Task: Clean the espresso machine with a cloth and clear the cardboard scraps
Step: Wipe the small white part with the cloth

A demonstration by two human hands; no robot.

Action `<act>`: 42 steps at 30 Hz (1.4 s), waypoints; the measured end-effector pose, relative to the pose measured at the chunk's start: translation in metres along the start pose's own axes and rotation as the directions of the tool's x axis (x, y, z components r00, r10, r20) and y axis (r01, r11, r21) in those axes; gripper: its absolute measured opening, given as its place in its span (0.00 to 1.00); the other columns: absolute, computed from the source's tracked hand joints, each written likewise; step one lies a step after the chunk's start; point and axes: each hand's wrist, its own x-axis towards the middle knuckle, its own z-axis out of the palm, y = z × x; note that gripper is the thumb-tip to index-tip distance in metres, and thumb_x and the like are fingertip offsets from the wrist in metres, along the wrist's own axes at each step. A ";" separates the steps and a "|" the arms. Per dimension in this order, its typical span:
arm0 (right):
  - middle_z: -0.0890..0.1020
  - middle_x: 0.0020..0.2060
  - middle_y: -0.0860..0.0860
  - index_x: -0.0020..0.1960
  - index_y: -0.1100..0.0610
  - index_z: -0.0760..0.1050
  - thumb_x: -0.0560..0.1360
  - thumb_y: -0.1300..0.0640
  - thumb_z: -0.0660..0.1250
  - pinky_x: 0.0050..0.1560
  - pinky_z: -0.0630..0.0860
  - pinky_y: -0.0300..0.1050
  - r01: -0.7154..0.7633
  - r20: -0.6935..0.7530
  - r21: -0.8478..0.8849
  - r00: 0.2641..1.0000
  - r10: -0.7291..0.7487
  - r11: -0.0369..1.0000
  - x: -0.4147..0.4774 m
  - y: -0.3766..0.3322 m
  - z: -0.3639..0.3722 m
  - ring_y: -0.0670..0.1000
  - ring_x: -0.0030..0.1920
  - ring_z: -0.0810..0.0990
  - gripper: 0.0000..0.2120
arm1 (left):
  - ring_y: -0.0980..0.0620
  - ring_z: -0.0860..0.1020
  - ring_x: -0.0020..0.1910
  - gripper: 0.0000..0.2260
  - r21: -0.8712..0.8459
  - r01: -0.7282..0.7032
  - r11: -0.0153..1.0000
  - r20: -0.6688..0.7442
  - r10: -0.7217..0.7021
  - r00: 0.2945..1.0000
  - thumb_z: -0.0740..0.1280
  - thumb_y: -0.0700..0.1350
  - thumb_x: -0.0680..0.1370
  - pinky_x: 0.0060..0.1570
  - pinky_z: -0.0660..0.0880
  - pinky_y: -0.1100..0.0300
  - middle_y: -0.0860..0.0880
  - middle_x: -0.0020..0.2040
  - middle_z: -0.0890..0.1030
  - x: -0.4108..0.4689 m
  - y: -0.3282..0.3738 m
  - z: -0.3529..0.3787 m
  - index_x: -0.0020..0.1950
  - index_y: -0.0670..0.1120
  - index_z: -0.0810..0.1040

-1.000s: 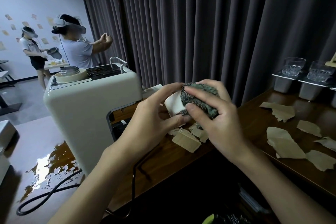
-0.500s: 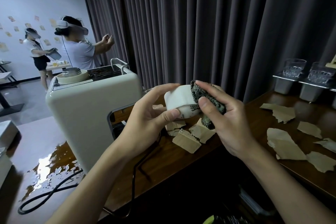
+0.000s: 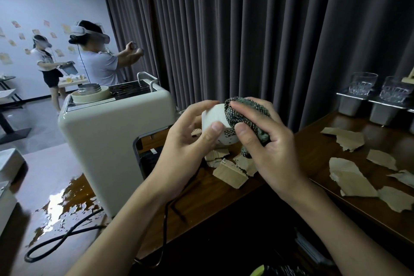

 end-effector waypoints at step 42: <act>0.72 0.63 0.55 0.65 0.59 0.76 0.79 0.58 0.63 0.57 0.78 0.40 0.092 -0.013 -0.060 0.996 -0.093 0.994 -0.011 0.006 0.018 0.48 0.65 0.74 0.15 | 0.43 0.84 0.52 0.20 -0.075 0.194 0.978 -0.048 -0.198 0.979 0.70 0.54 0.75 0.55 0.80 0.50 0.41 0.56 0.83 -0.004 0.003 -0.008 0.63 0.48 0.71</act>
